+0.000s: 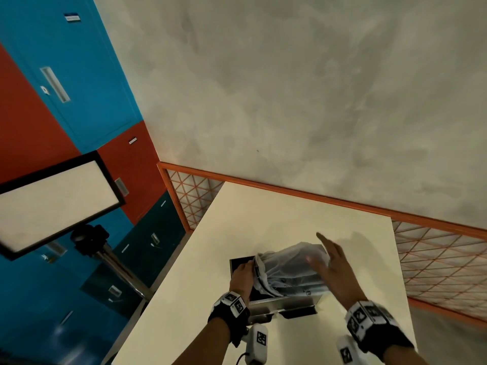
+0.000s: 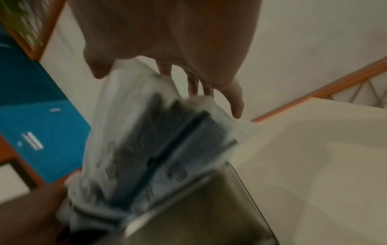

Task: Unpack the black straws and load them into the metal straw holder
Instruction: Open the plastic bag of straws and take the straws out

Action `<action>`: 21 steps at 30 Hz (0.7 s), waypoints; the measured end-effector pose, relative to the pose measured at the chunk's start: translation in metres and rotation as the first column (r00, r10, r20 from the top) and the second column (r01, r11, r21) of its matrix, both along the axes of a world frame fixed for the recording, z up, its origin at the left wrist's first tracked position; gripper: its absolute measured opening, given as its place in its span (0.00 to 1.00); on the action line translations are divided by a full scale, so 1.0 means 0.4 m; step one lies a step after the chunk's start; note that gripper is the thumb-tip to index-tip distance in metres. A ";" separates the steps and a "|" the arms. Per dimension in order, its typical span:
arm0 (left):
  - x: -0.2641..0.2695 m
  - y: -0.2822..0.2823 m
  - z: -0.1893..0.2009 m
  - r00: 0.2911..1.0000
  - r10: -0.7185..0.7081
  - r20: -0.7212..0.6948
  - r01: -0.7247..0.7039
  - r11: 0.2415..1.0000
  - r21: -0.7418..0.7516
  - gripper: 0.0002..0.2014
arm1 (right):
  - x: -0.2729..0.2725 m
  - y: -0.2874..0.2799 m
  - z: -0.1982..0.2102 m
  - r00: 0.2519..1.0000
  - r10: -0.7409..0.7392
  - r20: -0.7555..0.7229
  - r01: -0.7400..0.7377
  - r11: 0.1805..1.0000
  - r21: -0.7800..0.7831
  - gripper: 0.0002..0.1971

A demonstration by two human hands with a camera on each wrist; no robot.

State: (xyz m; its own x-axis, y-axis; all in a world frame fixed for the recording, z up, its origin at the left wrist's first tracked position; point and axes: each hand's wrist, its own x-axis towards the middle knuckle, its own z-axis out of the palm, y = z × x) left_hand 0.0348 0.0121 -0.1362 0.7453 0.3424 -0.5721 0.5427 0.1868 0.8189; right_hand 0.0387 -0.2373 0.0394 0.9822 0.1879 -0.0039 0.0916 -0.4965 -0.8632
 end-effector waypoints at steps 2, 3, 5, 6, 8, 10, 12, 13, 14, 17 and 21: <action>-0.001 -0.005 0.022 0.999 0.022 -0.028 -0.022 1.000 -0.007 0.25 | -0.020 -0.001 -0.069 0.999 0.025 -0.034 -0.025 1.000 0.017 0.41; -0.003 -0.007 0.044 0.999 0.014 -0.038 -0.015 1.000 -0.016 0.24 | -0.023 -0.001 -0.101 0.998 0.033 -0.049 -0.032 0.999 0.026 0.41; 0.003 -0.002 0.039 0.998 0.034 -0.057 -0.035 0.999 -0.011 0.25 | -0.022 0.012 -0.119 0.998 0.035 -0.048 -0.033 0.999 0.040 0.38; 0.011 0.006 0.010 0.997 0.039 -0.065 -0.040 0.999 -0.016 0.26 | -0.019 0.023 -0.111 0.999 0.029 -0.045 -0.026 0.998 0.054 0.35; 0.014 0.018 0.006 0.996 0.033 -0.088 -0.036 0.999 -0.026 0.28 | -0.016 0.054 -0.077 0.999 0.007 -0.048 -0.005 0.999 0.050 0.28; 0.020 0.023 -0.002 0.997 0.044 -0.066 -0.048 0.997 -0.056 0.26 | -0.011 0.081 -0.042 1.000 0.004 -0.009 -0.004 1.000 0.012 0.27; -0.009 0.010 0.083 0.999 0.020 -0.040 -0.024 0.995 -0.100 0.24 | -0.006 0.099 -0.013 1.000 0.019 0.015 -0.020 1.000 0.019 0.27; -0.026 -0.003 0.146 1.000 0.019 -0.011 -0.020 0.994 -0.108 0.22 | -0.005 0.103 -0.005 0.999 0.038 0.029 -0.039 0.999 0.025 0.26; -0.037 -0.009 0.171 1.000 0.017 0.004 -0.017 0.994 -0.106 0.18 | -0.004 0.107 0.001 0.997 0.054 0.053 -0.056 0.998 0.032 0.25; -0.054 -0.020 0.222 0.999 0.019 0.029 -0.016 0.992 -0.127 0.15 | 0.001 0.114 0.014 0.990 0.084 0.115 -0.081 0.996 -0.036 0.26; -0.066 -0.025 0.229 0.999 0.019 0.029 -0.013 0.982 -0.187 0.11 | -0.006 0.135 0.044 0.981 0.126 0.147 -0.110 0.987 -0.114 0.24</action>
State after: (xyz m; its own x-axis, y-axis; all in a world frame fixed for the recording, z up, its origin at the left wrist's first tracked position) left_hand 0.0085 0.0023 -0.0447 0.7587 0.2435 -0.6043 0.5137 0.3469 0.7847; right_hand 0.0364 -0.1833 0.0572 0.9435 0.3089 0.1196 0.2823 -0.5610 -0.7782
